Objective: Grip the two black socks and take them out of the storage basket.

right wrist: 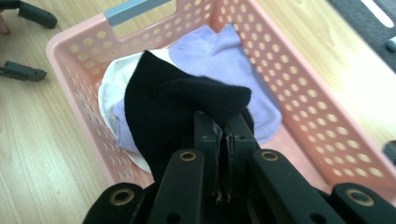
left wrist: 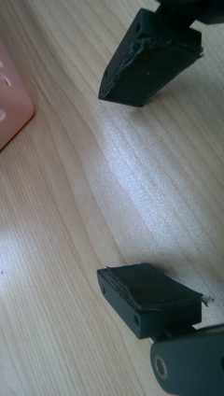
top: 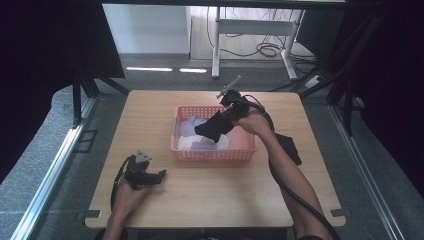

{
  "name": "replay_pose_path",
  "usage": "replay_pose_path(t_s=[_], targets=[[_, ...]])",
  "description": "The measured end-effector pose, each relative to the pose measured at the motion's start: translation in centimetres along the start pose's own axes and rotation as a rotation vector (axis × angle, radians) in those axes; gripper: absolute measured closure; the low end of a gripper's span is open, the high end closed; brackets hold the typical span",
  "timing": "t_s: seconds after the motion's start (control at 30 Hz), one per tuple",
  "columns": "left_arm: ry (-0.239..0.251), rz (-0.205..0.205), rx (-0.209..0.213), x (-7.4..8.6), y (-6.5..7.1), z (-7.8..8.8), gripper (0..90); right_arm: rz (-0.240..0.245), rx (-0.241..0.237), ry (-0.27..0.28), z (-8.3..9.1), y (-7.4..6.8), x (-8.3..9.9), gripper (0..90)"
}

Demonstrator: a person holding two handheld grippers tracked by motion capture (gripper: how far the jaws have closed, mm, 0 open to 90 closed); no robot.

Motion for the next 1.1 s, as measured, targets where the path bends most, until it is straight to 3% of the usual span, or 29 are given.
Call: replay_pose_path(t_s=[0.63, 1.1], targets=[[-0.004, -0.001, 0.000, 0.0, 0.0, 0.0, 12.9, -0.038, 0.079, 0.071, 6.3, 2.6, -0.4, 86.1], [-0.004, -0.001, 0.000, 0.0, 0.0, 0.0, 12.9, -0.103, 0.149, 0.120, 10.8, 5.2, 1.1, 86.0]])
Point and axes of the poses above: each handheld gripper's, and its own axes: z roughly backward along the jaws, x roughly out of its underside, y roughly to its right, the point moved 10 cm from there along -z, roughly forward along the jaws, and after that the axes turned 3 degrees about -y, right-handed, at the moved point
